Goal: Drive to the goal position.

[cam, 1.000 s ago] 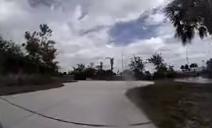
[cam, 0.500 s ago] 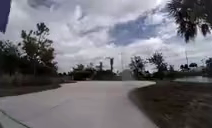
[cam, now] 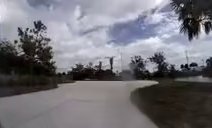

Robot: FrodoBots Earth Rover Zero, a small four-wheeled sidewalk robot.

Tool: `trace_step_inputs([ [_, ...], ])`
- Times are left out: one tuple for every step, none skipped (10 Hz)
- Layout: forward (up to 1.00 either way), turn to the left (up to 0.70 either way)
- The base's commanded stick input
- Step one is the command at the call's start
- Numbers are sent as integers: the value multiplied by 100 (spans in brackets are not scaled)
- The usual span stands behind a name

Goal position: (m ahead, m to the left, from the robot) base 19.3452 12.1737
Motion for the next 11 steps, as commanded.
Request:
trace_step_inputs([
  [59,1],
  [59,1],
  [59,1],
  [59,1],
  [59,1],
  [59,1],
  [59,1],
  [59,1],
  [59,1],
  [59,1],
  [59,1],
])
